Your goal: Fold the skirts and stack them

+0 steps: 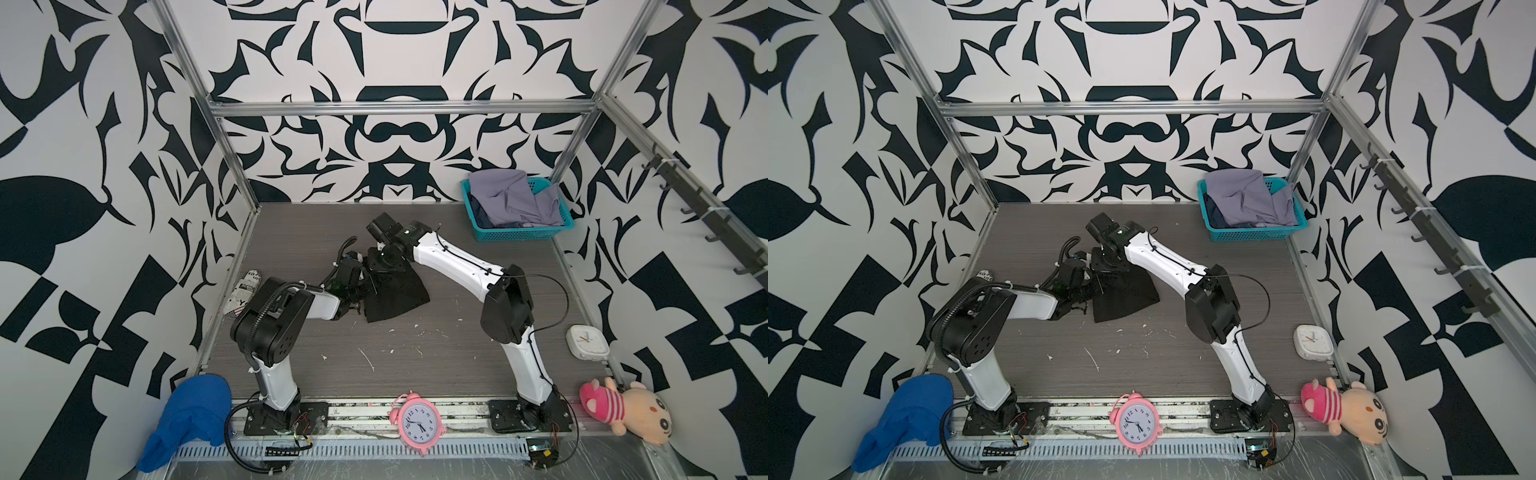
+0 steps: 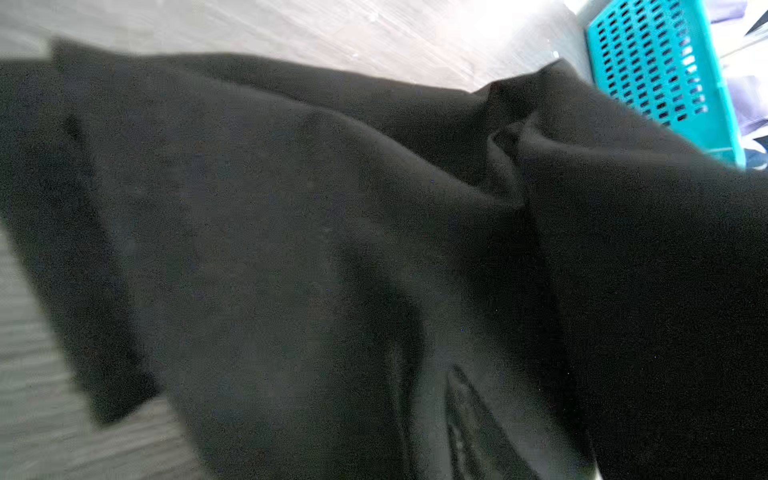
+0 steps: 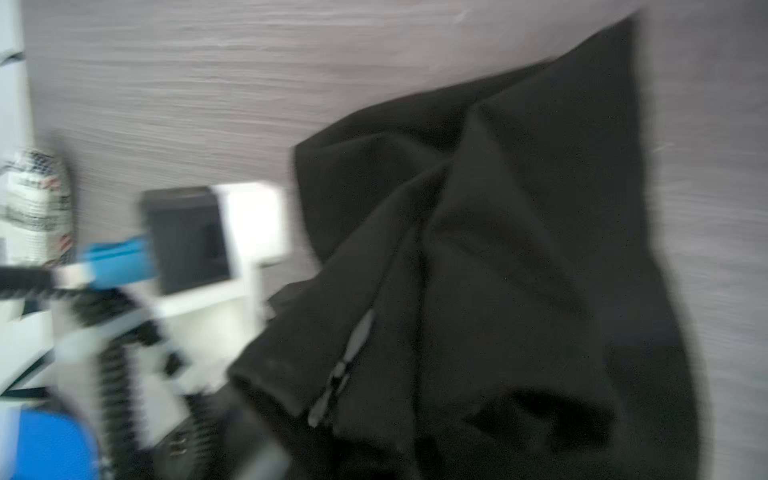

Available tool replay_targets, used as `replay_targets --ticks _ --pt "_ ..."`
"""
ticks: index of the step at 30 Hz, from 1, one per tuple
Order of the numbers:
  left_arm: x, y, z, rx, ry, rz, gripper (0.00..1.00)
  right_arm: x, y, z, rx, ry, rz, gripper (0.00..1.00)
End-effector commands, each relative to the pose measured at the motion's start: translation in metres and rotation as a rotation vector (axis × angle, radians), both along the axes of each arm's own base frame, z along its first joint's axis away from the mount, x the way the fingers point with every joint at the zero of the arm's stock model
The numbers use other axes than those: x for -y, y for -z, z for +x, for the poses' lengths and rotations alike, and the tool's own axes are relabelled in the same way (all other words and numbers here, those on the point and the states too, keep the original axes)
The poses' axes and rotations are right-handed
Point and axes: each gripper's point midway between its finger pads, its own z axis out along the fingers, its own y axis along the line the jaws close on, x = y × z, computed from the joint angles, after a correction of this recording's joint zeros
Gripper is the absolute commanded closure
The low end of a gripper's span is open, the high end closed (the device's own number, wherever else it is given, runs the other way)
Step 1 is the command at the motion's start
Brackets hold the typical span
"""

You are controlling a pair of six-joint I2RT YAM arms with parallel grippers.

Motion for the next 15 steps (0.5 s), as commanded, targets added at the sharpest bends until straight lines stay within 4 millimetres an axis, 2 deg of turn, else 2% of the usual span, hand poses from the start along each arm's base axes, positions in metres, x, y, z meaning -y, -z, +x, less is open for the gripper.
replay_targets --ticks 1,5,7,13,14,15 --pt "-0.028 0.035 -0.023 -0.110 -0.058 0.122 0.44 -0.028 -0.040 -0.005 0.048 -0.045 0.149 0.58" --pt "-0.049 0.010 -0.026 -0.072 -0.105 0.195 0.43 -0.014 -0.075 -0.001 0.136 -0.050 0.174 0.56" --pt "-0.064 -0.007 -0.030 -0.046 -0.131 0.231 0.42 0.000 -0.085 0.003 0.162 -0.031 0.196 0.56" --pt "-0.108 -0.054 -0.049 0.023 -0.192 0.311 0.37 0.054 -0.103 0.020 0.255 0.053 0.303 0.56" --pt "-0.114 -0.069 -0.050 0.055 -0.202 0.312 0.37 0.062 -0.105 0.021 0.273 0.053 0.308 0.57" --pt "-0.118 -0.076 -0.050 0.068 -0.210 0.317 0.37 0.067 -0.106 0.021 0.286 0.051 0.309 0.57"
